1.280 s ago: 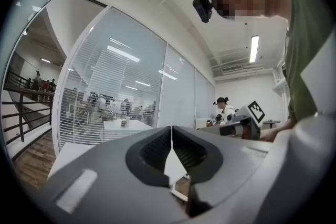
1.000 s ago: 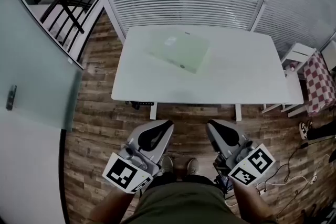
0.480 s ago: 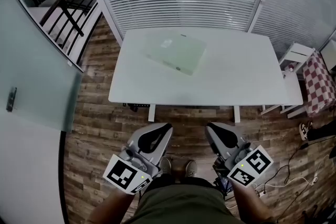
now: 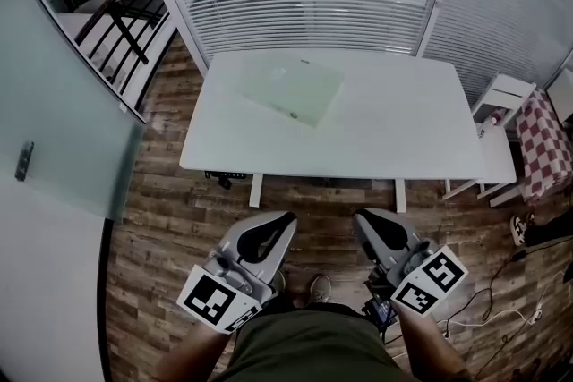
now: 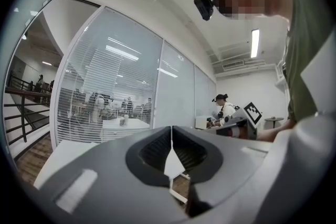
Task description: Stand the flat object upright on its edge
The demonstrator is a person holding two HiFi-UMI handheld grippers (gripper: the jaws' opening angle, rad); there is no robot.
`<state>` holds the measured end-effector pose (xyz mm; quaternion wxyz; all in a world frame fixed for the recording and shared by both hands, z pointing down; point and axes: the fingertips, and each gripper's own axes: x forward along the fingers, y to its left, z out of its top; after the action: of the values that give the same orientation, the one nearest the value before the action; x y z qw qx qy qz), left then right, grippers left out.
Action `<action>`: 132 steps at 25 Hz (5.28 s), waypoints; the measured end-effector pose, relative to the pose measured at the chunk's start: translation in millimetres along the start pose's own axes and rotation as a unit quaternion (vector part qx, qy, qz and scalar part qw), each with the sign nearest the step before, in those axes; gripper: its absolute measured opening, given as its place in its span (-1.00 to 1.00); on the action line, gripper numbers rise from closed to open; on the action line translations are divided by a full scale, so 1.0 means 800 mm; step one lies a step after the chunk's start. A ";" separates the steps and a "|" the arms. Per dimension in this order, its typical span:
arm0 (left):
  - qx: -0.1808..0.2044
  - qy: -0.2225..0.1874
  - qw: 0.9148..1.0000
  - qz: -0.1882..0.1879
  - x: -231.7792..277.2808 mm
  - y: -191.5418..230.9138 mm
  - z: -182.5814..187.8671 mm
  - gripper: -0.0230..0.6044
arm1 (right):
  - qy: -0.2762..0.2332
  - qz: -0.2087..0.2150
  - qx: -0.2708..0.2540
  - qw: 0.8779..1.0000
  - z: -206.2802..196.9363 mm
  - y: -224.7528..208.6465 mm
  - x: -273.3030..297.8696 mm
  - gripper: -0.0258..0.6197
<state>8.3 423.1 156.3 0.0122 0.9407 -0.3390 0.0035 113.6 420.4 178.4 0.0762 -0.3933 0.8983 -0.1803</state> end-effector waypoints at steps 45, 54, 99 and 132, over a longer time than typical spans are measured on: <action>-0.057 0.022 0.998 -0.006 0.061 0.222 -0.057 -0.91 | 0.058 -0.013 0.014 0.998 -0.027 -0.070 0.219 -0.89; -0.065 0.029 0.997 -0.017 0.086 0.291 -0.065 -0.91 | 0.059 -0.024 0.010 0.998 -0.017 -0.095 0.287 -0.89; -0.113 0.088 0.987 0.074 0.297 0.415 -0.137 -0.92 | 0.127 0.030 0.027 0.991 0.021 -0.344 0.407 -0.89; -0.212 0.122 0.950 0.194 0.311 0.472 -0.255 -0.77 | 0.232 0.087 -0.028 0.969 -0.032 -0.445 0.481 -0.80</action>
<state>-40.6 -20.9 371.7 0.2519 0.8251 -0.5034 0.0480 86.9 -77.8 340.4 -0.1297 -0.2634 0.9269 -0.2338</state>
